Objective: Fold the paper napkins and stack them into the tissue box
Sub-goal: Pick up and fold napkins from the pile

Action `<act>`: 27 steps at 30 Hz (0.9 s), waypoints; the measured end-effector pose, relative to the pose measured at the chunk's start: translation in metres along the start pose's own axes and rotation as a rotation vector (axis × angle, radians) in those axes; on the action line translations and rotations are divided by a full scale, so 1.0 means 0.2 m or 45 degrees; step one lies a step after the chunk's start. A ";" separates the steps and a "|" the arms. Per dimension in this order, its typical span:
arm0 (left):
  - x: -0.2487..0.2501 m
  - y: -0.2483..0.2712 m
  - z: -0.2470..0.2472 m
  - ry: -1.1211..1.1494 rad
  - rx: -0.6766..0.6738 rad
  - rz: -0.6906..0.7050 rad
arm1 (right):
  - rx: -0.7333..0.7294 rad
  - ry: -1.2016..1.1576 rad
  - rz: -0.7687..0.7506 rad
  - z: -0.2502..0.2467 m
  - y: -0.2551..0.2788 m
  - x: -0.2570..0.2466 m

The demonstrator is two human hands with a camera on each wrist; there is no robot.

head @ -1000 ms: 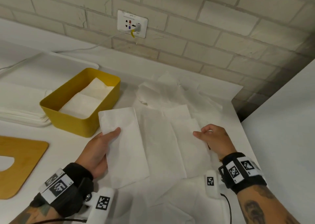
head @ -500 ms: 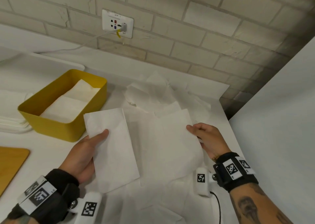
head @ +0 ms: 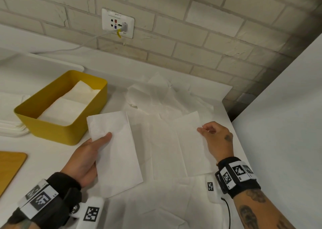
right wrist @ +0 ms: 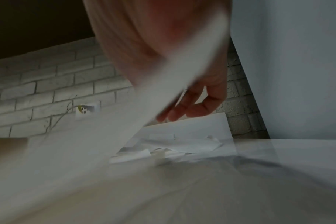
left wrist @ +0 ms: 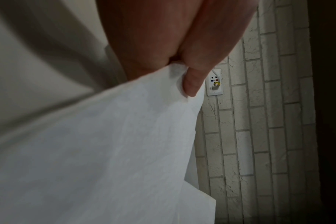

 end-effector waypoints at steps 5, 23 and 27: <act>0.00 -0.01 0.02 -0.011 -0.019 -0.020 | -0.081 -0.324 0.173 -0.02 -0.02 -0.06; -0.03 -0.01 0.04 0.003 -0.064 -0.084 | -0.586 -0.158 0.368 0.28 0.09 -0.08; -0.02 -0.01 0.01 0.022 -0.053 -0.070 | -0.512 0.226 0.197 0.28 0.14 -0.09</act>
Point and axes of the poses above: each hand's wrist, its own y-axis away from the middle knuckle, its own z-axis out of the palm, x = y × z, the point moved 7 cm from there along -y, towards the middle knuckle, and after that the axes turned 10 degrees about x, right-handed, at the moved point
